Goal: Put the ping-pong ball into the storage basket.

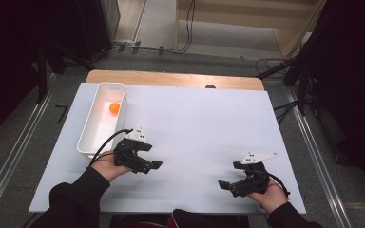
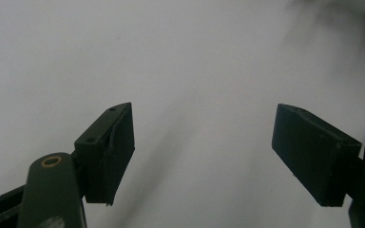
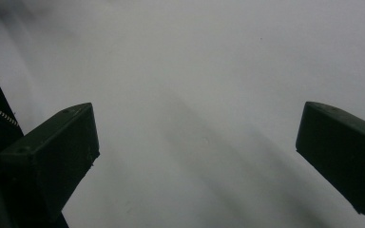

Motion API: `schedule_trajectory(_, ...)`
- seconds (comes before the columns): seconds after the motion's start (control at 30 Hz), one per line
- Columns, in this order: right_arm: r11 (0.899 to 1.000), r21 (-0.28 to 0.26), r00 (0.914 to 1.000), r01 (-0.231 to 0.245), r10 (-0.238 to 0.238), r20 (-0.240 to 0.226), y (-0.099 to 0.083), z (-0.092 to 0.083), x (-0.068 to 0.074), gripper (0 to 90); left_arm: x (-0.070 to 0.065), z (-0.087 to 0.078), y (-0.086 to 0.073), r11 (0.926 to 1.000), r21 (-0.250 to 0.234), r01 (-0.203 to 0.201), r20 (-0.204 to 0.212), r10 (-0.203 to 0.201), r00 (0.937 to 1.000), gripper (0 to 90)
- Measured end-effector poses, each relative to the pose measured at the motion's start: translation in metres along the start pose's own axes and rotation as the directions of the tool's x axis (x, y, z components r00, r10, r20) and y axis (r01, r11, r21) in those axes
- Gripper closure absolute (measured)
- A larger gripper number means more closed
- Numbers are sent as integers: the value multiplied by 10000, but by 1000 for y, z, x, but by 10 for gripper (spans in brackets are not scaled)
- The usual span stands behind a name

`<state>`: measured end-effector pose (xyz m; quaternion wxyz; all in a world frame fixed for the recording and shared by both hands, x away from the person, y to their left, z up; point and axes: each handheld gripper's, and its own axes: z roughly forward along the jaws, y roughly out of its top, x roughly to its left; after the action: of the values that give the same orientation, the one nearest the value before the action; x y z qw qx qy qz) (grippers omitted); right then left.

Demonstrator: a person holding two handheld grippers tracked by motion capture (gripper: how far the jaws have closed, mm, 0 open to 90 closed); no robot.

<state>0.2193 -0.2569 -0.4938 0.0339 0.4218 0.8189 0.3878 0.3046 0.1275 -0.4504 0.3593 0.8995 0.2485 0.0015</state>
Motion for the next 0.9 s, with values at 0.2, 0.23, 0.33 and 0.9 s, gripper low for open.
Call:
schedule_trajectory(0.2,10000,3,10000,-41,41,5,0,0,0,0,-1,-1,-6,9999,-28,-137,-47,137,9999,226)
schedule_trajectory(0.23,10000,9,10000,-37,37,11,0,0,0,0,-1,-1,-6,9999,-40,-110,-16,110,9999,226)
schedule_trajectory(0.33,10000,7,10000,-44,44,9,0,0,0,0,-1,-1,-10,9999,-55,-129,80,130,9999,226)
schedule_trajectory(0.9,10000,45,10000,-11,11,16,0,1,0,0,-4,-7,-31,9994,110,-314,133,313,9994,226)
